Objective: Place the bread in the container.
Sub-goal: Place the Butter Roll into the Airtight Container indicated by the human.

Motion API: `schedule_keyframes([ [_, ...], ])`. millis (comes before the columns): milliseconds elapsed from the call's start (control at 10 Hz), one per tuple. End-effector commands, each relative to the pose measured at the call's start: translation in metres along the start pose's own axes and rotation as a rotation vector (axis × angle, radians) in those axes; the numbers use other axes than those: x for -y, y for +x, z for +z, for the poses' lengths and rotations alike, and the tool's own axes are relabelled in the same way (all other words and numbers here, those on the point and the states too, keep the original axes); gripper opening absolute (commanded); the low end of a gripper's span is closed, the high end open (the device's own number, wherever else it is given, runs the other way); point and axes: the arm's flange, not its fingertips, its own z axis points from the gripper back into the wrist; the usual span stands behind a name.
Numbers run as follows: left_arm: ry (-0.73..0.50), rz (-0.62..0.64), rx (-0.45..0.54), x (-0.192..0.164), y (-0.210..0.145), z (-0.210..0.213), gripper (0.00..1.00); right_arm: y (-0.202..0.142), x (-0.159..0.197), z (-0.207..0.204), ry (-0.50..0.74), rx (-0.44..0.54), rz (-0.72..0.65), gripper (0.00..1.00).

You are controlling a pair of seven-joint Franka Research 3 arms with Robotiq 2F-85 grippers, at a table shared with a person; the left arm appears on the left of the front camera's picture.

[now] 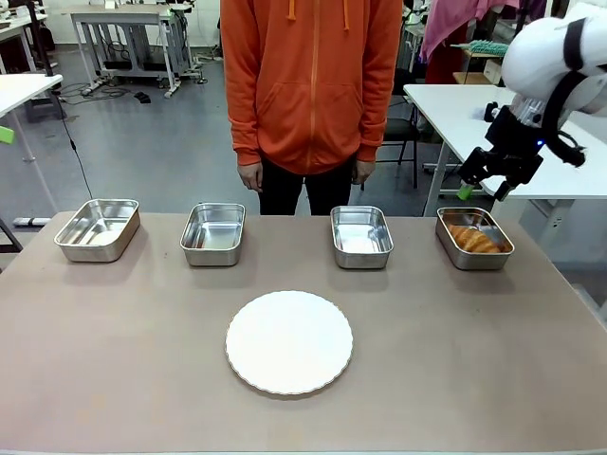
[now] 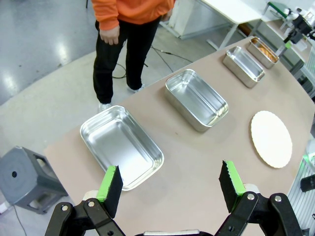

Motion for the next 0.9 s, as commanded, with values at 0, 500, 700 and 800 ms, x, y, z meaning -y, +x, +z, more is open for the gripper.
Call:
schedule_keyframes([
  [0,-0.002,0.002,0.008,0.001,0.001,0.000,1.00,-0.050,-0.039,0.008,-0.025,0.002,-0.036,1.00],
  [500,-0.002,0.002,0.008,0.001,0.001,0.000,1.00,-0.145,-0.107,-0.010,-0.065,0.063,0.083,1.00],
  [700,-0.002,0.002,0.008,0.001,0.001,0.000,1.00,-0.159,-0.110,-0.018,-0.066,0.052,0.118,1.00],
  [800,-0.002,0.002,0.008,0.001,0.001,0.000,1.00,-0.154,-0.107,-0.021,-0.064,0.053,0.084,1.00],
])
